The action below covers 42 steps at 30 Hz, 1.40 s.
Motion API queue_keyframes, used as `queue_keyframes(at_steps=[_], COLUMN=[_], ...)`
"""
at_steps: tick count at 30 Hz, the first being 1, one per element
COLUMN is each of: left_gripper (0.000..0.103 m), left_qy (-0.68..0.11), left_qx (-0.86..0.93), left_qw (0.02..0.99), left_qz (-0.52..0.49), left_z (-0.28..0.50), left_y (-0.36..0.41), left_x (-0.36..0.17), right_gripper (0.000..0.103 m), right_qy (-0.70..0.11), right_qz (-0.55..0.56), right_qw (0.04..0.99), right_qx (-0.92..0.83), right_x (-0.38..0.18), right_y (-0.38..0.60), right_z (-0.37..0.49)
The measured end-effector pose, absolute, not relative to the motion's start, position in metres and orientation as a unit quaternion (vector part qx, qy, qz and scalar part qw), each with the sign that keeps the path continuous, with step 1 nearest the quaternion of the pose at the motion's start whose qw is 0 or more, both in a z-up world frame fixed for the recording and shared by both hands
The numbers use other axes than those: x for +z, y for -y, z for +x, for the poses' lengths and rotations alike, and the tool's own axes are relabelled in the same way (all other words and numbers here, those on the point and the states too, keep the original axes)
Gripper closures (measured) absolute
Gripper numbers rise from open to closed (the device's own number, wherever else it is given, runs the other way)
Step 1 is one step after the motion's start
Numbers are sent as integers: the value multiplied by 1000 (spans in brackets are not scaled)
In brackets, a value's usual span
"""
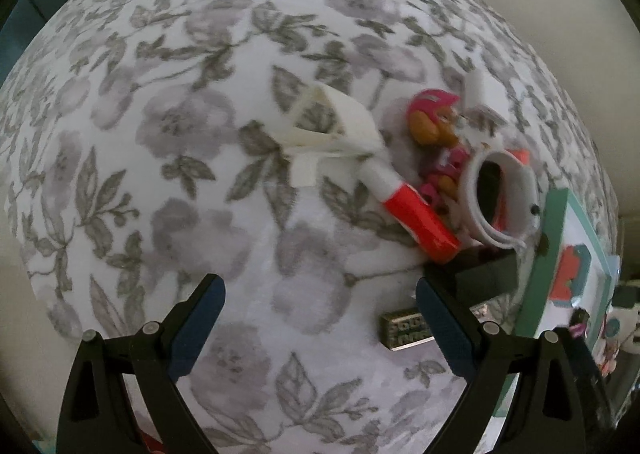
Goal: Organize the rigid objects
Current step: 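Lift the pink tube toward the tray with right gripper while left tool approaches the patterned strip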
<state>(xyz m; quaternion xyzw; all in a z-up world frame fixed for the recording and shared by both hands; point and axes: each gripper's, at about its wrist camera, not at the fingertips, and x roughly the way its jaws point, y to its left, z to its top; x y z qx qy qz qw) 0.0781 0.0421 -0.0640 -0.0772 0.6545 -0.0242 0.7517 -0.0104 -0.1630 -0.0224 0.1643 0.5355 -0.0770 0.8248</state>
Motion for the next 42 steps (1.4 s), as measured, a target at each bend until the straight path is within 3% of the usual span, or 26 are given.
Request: queue_keyframes(at_steps=[12, 32, 42], left_gripper=[7, 8, 16], left_qy=[-652, -662, -657], left_qx=[-65, -100, -80], left_qw=[753, 741, 750], left_qz=[-55, -45, -4], left_z=[66, 47, 59], left_y=[18, 109, 135], left_x=[-54, -70, -78], right_gripper=[19, 19, 19], right_qy=[-524, -523, -525], right_qz=[211, 210, 206], right_qw=[810, 811, 811], right_qx=[-157, -157, -156], right_x=[-19, -18, -18], right_y=[223, 226, 225], right_z=[-28, -29, -28])
